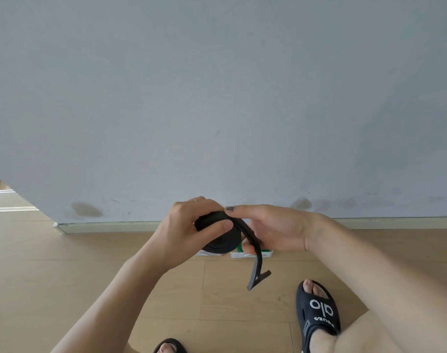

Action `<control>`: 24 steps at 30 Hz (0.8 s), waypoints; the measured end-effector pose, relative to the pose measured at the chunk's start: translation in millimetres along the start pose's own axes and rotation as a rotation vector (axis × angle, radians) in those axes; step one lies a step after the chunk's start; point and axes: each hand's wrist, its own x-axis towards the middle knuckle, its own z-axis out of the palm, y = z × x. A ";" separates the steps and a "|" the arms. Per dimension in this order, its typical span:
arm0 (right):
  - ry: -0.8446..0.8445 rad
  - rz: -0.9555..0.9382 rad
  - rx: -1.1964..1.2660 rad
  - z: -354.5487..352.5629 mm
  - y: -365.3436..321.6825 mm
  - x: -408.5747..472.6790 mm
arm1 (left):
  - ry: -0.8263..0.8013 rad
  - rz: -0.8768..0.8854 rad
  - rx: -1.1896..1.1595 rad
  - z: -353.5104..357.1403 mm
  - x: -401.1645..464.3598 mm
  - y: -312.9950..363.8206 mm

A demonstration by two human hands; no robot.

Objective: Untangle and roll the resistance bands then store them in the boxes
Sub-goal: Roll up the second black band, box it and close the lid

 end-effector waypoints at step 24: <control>0.144 0.052 -0.068 -5.4 -7.7 -9.2 | -0.019 -0.140 0.048 -6.3 0.8 -3.3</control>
